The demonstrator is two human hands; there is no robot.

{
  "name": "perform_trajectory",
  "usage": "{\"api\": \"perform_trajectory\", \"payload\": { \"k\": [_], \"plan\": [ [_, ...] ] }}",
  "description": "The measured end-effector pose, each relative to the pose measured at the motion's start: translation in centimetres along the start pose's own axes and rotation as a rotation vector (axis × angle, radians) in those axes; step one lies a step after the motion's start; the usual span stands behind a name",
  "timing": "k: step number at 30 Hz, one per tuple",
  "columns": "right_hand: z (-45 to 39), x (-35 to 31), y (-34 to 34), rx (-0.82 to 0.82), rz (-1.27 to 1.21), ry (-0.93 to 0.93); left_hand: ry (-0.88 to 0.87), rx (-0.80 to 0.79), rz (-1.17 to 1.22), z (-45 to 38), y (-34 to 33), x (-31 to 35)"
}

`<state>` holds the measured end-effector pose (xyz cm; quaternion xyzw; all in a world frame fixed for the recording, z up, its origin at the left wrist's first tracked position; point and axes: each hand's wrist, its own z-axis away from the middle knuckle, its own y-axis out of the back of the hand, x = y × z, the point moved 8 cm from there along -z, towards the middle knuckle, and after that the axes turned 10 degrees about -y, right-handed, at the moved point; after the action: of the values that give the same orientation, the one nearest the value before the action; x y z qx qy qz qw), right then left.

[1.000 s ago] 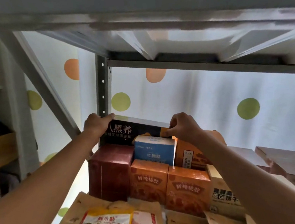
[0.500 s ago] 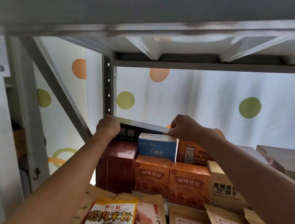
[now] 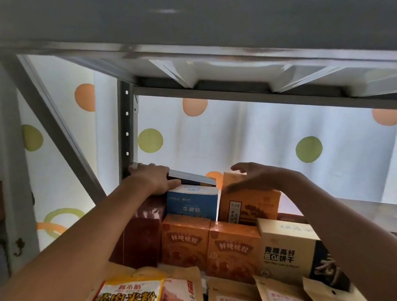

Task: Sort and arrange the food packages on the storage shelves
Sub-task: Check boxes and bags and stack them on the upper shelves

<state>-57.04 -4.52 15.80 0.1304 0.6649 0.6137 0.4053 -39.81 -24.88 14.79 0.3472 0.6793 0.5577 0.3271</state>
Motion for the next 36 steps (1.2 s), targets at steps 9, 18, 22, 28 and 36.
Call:
{"api": "perform_trajectory", "payload": {
  "k": [9,18,22,28,36],
  "plan": [
    [-1.0,1.9,-0.4,-0.199,0.144,-0.104,-0.099,0.135,-0.182,0.7,1.2,0.7],
    [-1.1,1.5,0.0,-0.087,0.183,-0.003,-0.141,0.222,-0.33,0.5,1.5,1.1],
    [-1.3,0.9,0.0,-0.056,0.186,0.031,-0.146,0.291,-0.322,0.8,1.3,1.3],
    [0.2,-1.2,1.7,-0.002,0.228,0.094,-0.138,0.291,-0.277,0.9,1.6,1.4],
    [4.1,-3.1,6.8,0.205,0.183,0.17,-0.14,0.297,-0.034,1.3,1.4,-0.4]
  ]
}}
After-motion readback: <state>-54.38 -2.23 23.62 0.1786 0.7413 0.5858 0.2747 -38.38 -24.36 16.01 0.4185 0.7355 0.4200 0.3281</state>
